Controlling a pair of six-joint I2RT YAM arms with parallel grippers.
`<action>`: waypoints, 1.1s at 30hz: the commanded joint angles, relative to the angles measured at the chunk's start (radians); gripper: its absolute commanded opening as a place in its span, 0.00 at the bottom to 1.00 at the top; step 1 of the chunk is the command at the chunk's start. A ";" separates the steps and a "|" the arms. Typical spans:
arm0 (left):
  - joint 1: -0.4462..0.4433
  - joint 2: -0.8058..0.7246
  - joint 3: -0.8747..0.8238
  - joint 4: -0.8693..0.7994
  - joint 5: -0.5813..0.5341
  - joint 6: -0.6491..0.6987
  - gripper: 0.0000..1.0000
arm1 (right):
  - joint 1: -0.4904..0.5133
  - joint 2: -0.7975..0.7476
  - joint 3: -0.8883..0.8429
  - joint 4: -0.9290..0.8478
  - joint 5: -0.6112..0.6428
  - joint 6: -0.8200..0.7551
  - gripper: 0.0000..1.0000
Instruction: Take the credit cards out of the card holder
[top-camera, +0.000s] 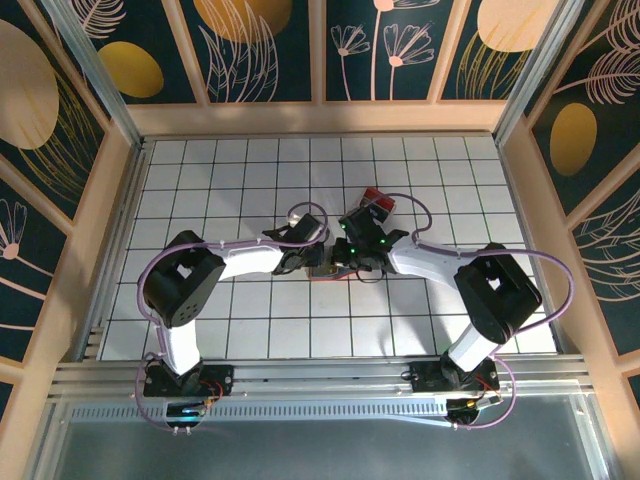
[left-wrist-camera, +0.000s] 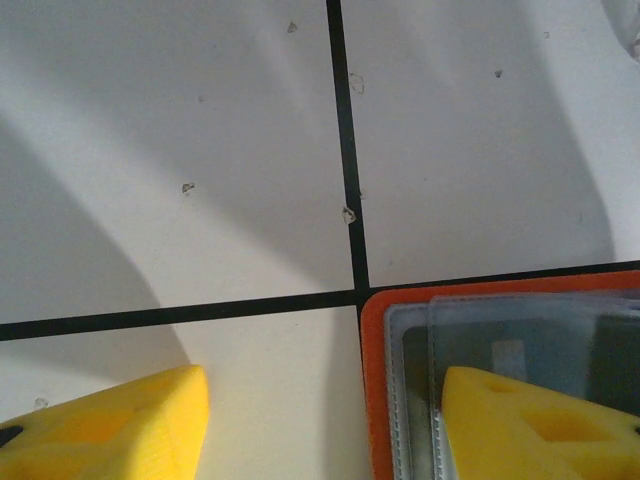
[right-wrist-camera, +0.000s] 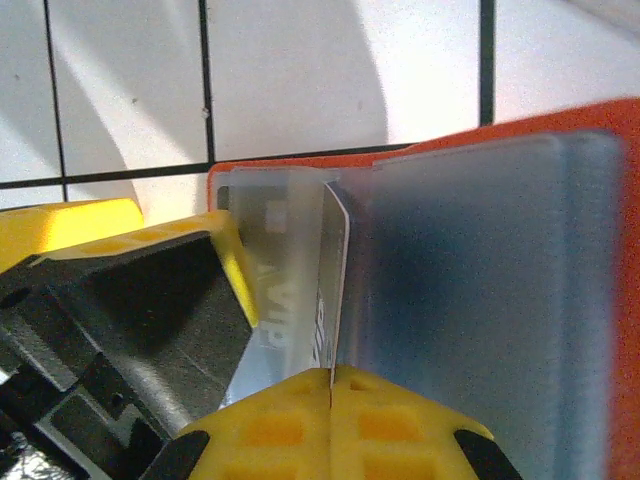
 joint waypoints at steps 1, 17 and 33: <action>0.011 0.043 -0.008 -0.057 -0.024 0.013 0.62 | -0.008 -0.035 -0.010 -0.061 0.043 -0.018 0.03; 0.011 0.055 -0.011 -0.032 0.025 0.007 0.61 | 0.010 0.048 0.022 0.058 -0.025 0.014 0.12; 0.035 0.033 -0.045 -0.015 -0.030 0.039 0.56 | 0.004 -0.041 0.070 -0.118 0.171 -0.073 0.00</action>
